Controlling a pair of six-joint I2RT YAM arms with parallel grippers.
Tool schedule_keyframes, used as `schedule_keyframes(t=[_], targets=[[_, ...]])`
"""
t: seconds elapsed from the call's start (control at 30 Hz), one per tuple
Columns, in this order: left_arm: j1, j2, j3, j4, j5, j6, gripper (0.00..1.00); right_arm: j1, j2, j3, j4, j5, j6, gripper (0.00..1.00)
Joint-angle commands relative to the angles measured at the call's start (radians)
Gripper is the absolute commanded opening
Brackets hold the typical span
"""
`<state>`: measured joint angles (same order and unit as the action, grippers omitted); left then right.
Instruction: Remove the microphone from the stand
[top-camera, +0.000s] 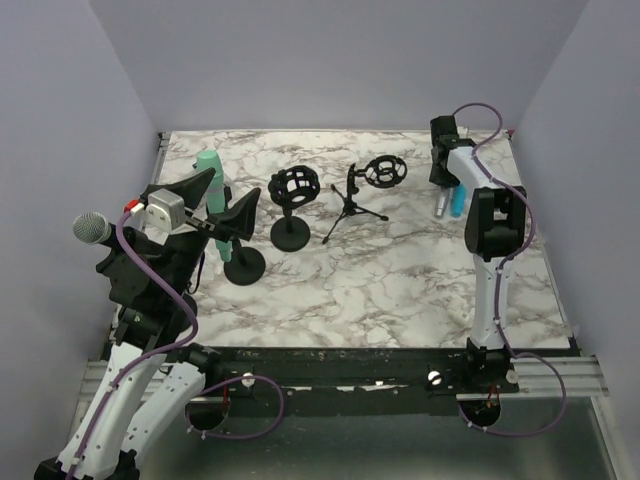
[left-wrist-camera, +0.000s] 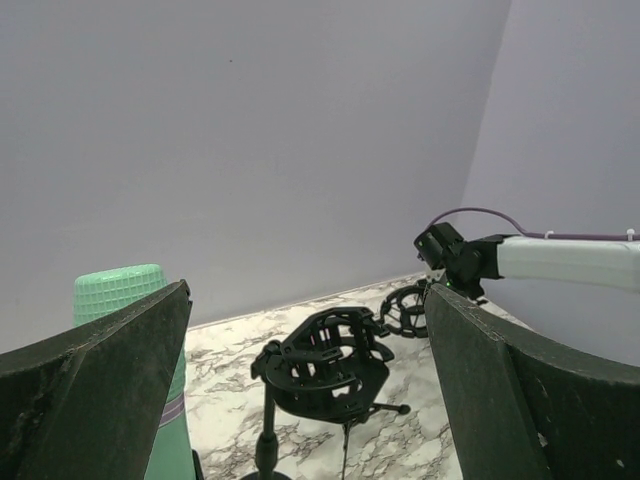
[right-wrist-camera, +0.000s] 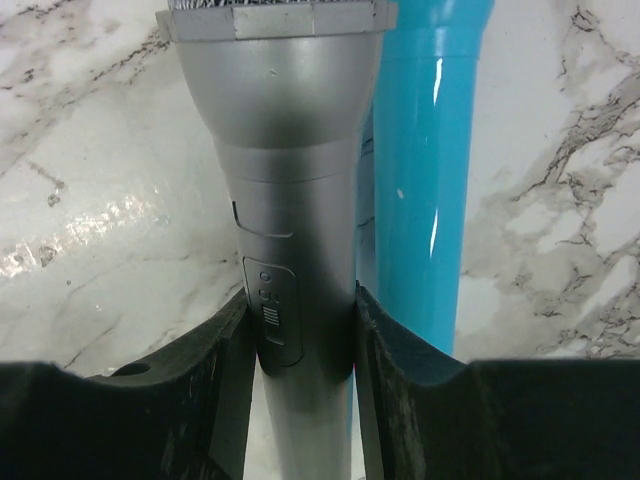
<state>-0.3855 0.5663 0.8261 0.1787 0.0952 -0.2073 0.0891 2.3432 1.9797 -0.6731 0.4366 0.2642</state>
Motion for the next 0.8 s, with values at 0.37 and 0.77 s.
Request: schedule_keyframes(t=[0.37, 0.77], targets=[[0.007, 0.002, 0.013, 0.006, 0.012, -0.007, 0.99, -0.035, 0.189, 0.221, -0.082, -0.097, 0.005, 0.51], [0.007, 0.006, 0.016, 0.004, 0.023, -0.014, 0.99, -0.035, 0.127, 0.254, -0.119, -0.146, 0.026, 0.82]])
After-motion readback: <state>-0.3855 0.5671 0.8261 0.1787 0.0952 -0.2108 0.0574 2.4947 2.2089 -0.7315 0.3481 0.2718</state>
